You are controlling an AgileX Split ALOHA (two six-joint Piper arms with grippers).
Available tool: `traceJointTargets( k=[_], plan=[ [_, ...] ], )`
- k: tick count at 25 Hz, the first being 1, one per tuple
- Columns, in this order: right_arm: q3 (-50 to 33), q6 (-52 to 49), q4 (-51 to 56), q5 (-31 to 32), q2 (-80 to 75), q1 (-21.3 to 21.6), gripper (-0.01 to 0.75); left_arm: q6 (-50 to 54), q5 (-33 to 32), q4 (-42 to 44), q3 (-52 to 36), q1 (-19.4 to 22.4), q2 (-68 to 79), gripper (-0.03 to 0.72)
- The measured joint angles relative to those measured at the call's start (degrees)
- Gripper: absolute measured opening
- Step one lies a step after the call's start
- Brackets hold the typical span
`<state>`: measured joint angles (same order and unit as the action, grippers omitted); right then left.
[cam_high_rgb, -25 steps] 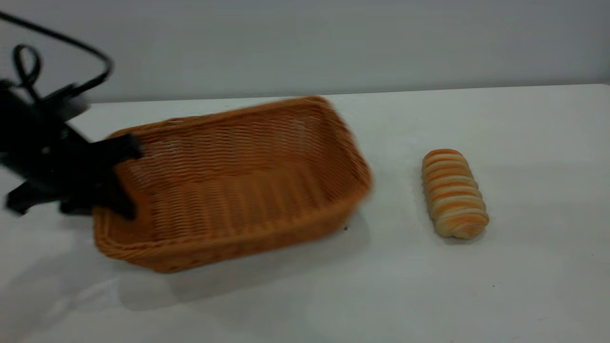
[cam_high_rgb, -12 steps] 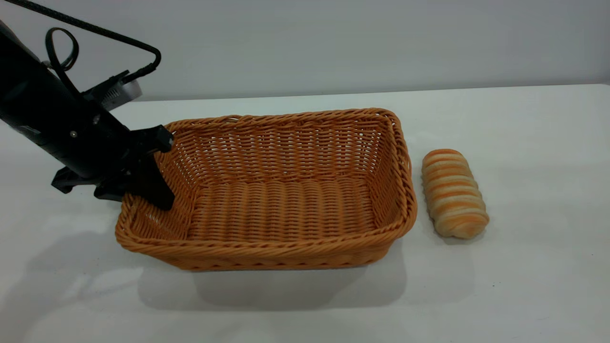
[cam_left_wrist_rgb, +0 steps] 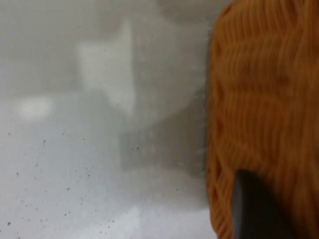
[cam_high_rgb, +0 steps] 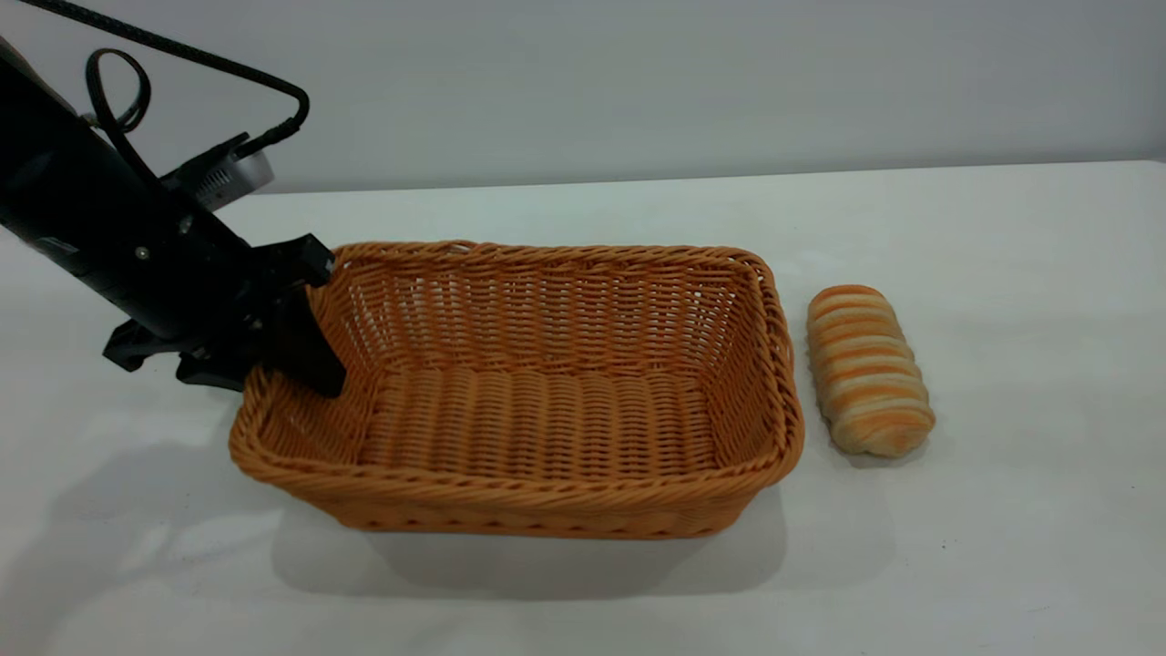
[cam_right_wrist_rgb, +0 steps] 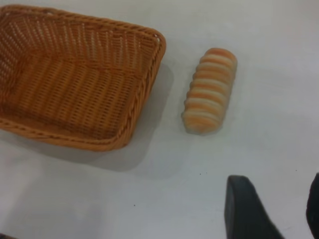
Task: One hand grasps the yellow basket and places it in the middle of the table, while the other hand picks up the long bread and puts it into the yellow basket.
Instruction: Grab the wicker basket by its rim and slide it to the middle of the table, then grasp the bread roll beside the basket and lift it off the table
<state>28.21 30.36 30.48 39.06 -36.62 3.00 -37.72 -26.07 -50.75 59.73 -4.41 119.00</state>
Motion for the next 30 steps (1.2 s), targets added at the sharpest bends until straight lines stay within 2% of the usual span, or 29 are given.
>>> traceJointTargets(
  k=[3,7,11,19,24,30],
  plan=[
    [0.0,0.0,0.0,0.0,0.0,0.0,0.347,0.1,-0.1,-0.1,0.1,0.0,-0.1,0.355],
    [0.0,0.0,0.0,0.0,0.0,0.0,0.347,0.1,-2.6,2.4,0.1,1.1,-1.4,0.365],
    [0.0,0.2,0.0,0.0,0.0,0.0,0.347,0.1,-6.2,6.3,0.1,4.0,-5.4,0.366],
    [0.0,2.1,1.3,0.1,0.0,0.0,0.347,0.8,-15.6,7.6,0.1,10.5,-17.3,0.366],
    [0.0,8.6,7.8,-0.4,-3.6,0.0,0.347,3.6,-17.9,14.0,0.1,10.6,-26.6,0.366],
    [2.5,16.7,17.1,-2.6,-16.0,0.0,0.347,11.1,-18.5,22.3,0.1,10.6,-36.4,0.366]
  ],
)
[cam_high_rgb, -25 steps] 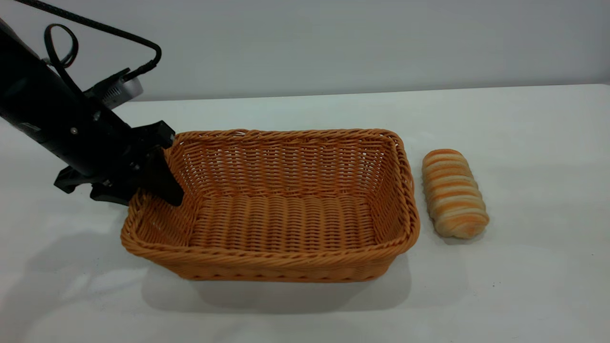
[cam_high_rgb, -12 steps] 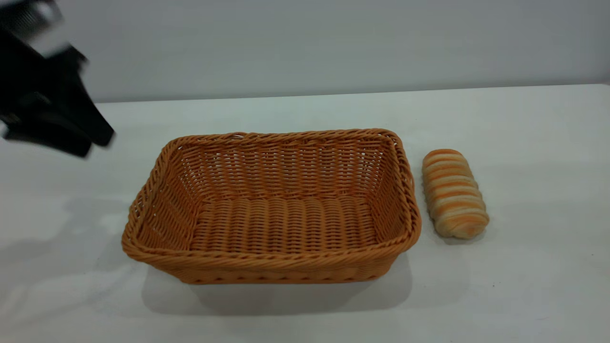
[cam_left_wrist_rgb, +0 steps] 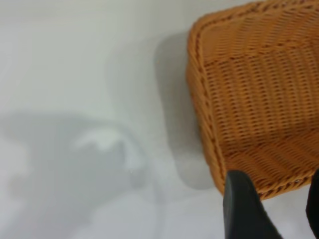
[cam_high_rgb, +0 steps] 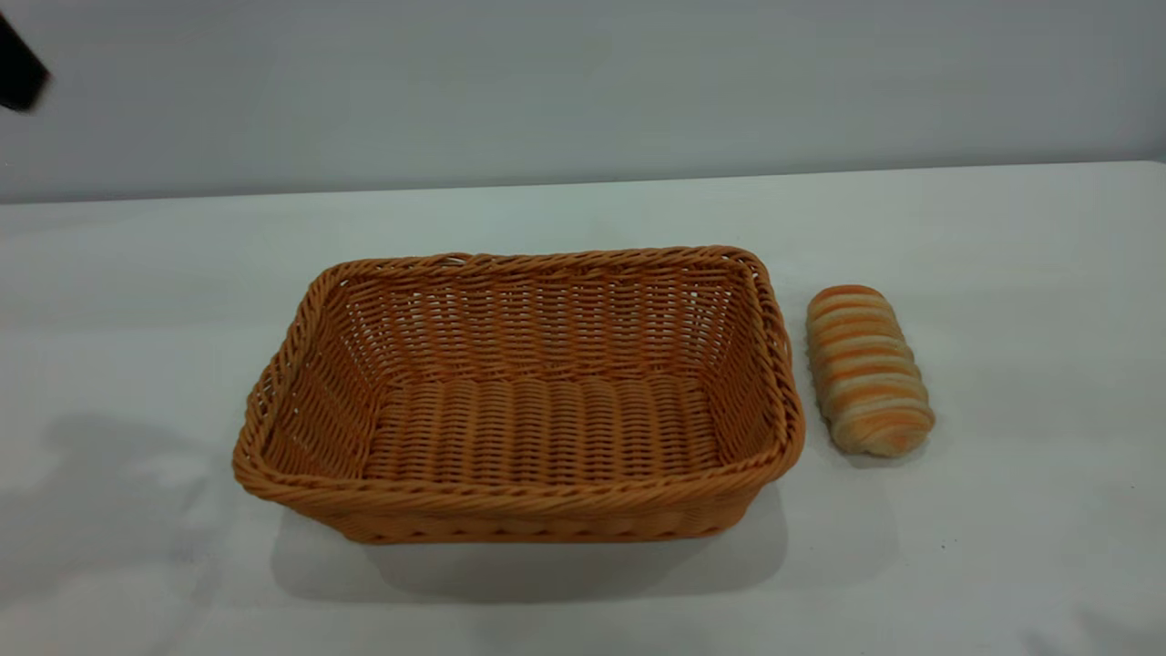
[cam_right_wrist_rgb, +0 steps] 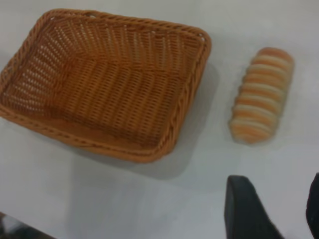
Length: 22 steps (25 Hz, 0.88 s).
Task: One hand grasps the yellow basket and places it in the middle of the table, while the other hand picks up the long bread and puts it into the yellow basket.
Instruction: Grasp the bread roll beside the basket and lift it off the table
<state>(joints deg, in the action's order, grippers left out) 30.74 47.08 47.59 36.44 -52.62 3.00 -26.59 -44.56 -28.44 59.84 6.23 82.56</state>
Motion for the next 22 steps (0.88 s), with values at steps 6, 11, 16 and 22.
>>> traceJointTargets(
  k=[6,11,16,22],
  plan=[
    [8.8,8.4,5.6,-5.4,-19.2,-3.7,0.347,3.6,-1.9,4.0,0.0,0.0,-4.8,0.366],
    [14.8,12.0,6.4,-14.9,-36.7,-8.3,0.347,3.9,-3.2,4.2,-0.2,0.0,-5.7,0.366],
    [21.6,12.4,6.8,-18.2,-51.4,-10.0,0.347,4.0,-3.4,4.2,-0.3,0.0,-5.7,0.367],
    [28.3,13.7,7.2,-18.6,-63.5,-11.1,0.347,4.0,-3.4,4.4,-0.3,0.0,-5.7,0.368]
  ],
)
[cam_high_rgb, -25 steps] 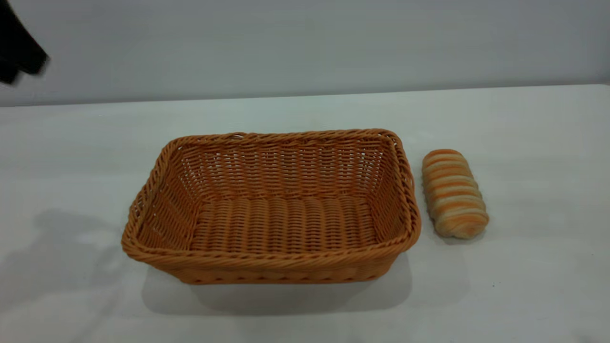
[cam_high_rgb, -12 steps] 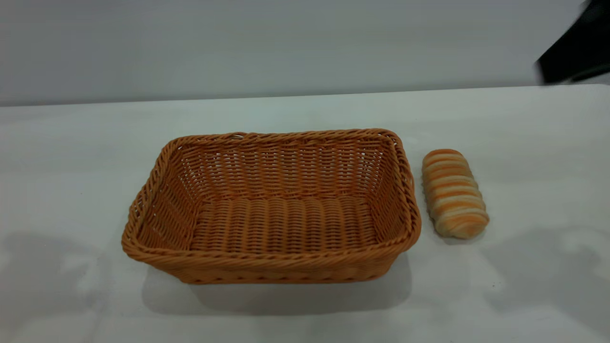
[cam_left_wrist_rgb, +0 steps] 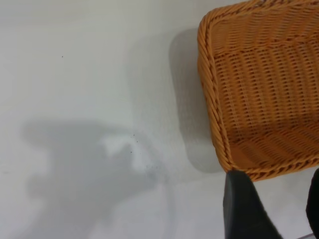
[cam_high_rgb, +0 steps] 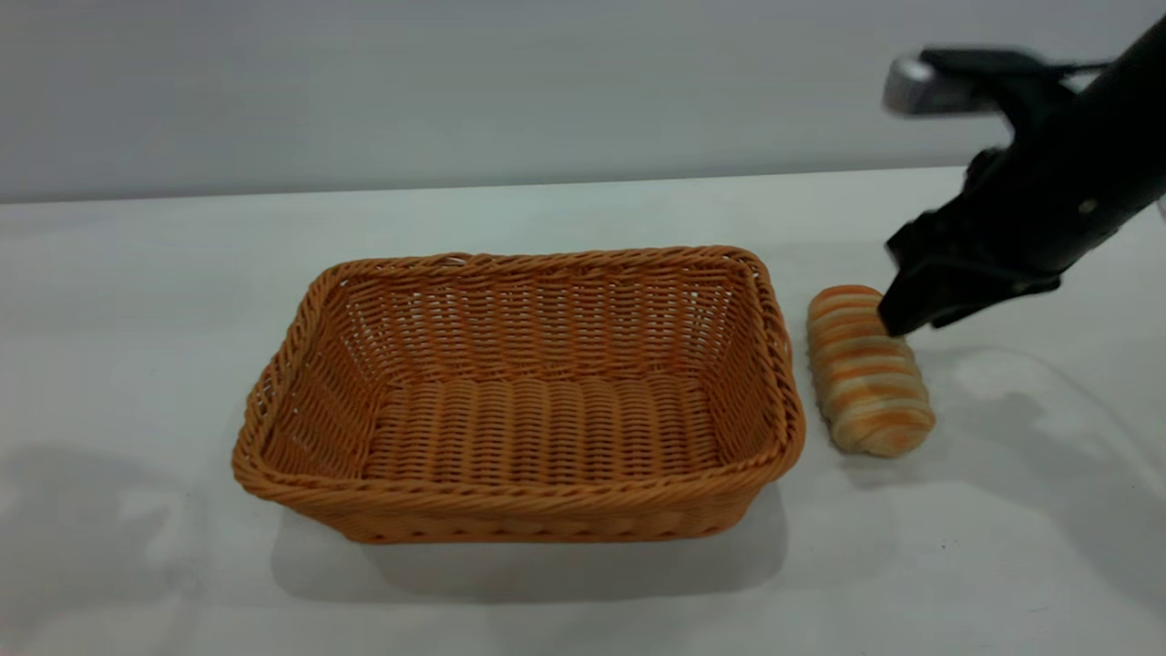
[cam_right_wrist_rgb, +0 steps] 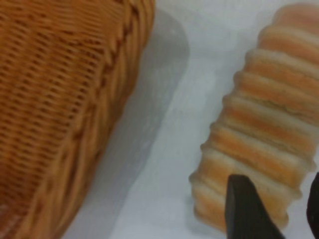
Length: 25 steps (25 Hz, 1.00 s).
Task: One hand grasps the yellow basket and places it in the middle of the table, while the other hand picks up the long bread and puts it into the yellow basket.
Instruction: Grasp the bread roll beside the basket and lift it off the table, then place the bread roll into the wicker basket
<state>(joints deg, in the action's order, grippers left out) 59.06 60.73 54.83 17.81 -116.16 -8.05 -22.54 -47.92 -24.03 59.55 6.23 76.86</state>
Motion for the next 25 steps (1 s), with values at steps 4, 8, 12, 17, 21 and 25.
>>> traceJointTargets(
  k=[4,8,12,17,21,25],
  plan=[
    [3.1,0.1,0.1,-0.5,-5.0,0.0,0.347,0.0,-0.1,0.1,0.0,0.0,0.0,0.368],
    [5.3,0.2,1.4,-0.8,-9.3,0.0,0.347,0.0,-0.2,0.1,0.0,0.0,0.0,0.368],
    [6.3,0.2,2.0,-1.3,-11.8,0.0,0.301,0.0,-0.2,0.1,0.0,0.0,0.0,0.368],
    [6.3,0.2,1.5,-1.5,-11.7,0.0,0.100,0.0,-0.2,0.1,0.0,0.0,0.0,0.368],
    [6.1,0.2,-2.4,-1.1,-8.7,0.0,0.022,0.0,-0.2,0.1,-0.1,0.0,0.0,0.368],
    [6.1,0.2,-3.4,-1.9,-1.8,0.0,0.021,0.0,-0.2,0.1,-0.1,0.0,0.0,0.368]
  ],
)
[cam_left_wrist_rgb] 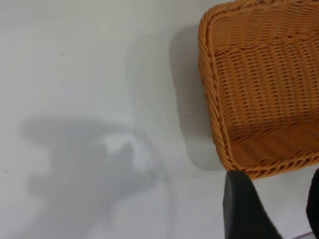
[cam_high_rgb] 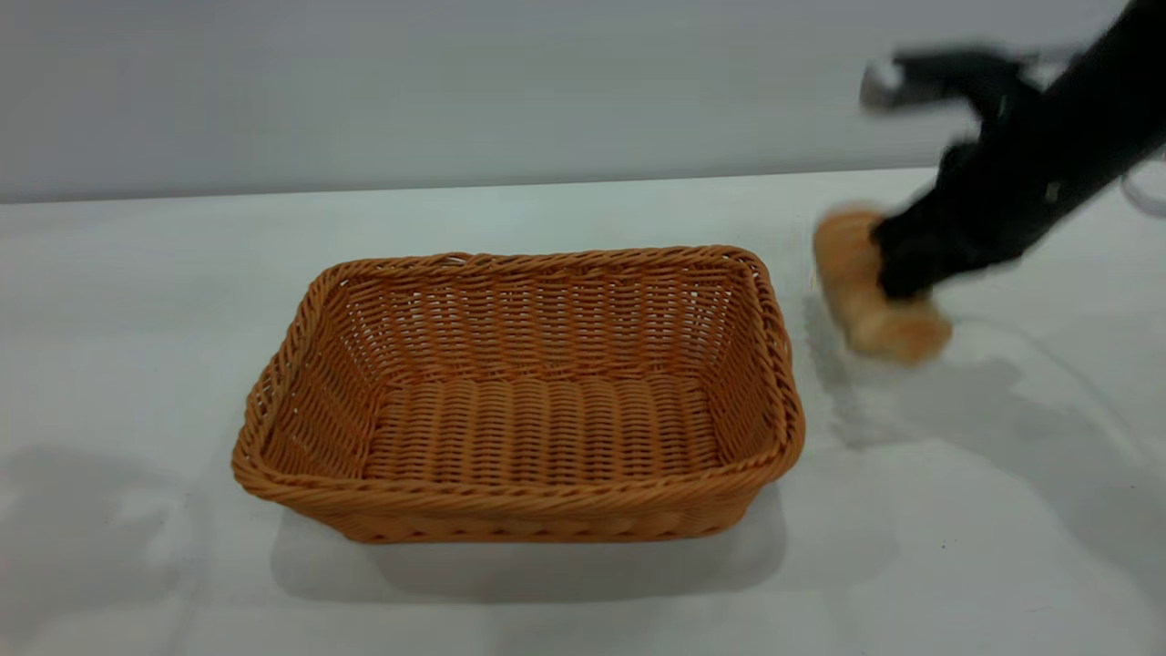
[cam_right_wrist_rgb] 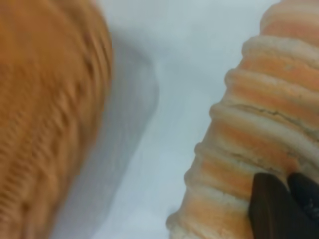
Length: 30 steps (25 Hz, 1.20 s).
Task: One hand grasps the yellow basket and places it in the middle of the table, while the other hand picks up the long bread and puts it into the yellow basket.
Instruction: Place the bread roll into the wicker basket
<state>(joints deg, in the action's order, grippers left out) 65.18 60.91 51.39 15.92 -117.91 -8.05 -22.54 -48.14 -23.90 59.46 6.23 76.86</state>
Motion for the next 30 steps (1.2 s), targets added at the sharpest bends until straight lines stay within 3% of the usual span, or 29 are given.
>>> traceJointTargets(
  k=[7,13,19,26,30],
  plan=[
    [0.0,0.0,1.9,3.3,8.6,-1.6,0.021,0.0,0.0,0.0,0.0,0.0,0.0,0.368],
    [0.0,0.1,2.4,9.2,9.0,-10.8,0.026,-0.1,0.0,0.0,0.0,0.0,0.0,0.368],
    [0.0,0.6,2.5,10.0,8.8,-18.1,0.082,-0.1,-1.4,0.1,0.0,0.0,0.0,0.368],
    [0.0,0.7,2.3,11.1,8.8,-17.9,0.243,0.0,-5.6,2.6,0.0,0.0,0.0,0.368],
    [0.0,-4.4,-2.0,14.1,10.5,-17.3,0.277,1.3,-9.3,4.9,0.0,0.0,-1.2,0.368]
  ],
)
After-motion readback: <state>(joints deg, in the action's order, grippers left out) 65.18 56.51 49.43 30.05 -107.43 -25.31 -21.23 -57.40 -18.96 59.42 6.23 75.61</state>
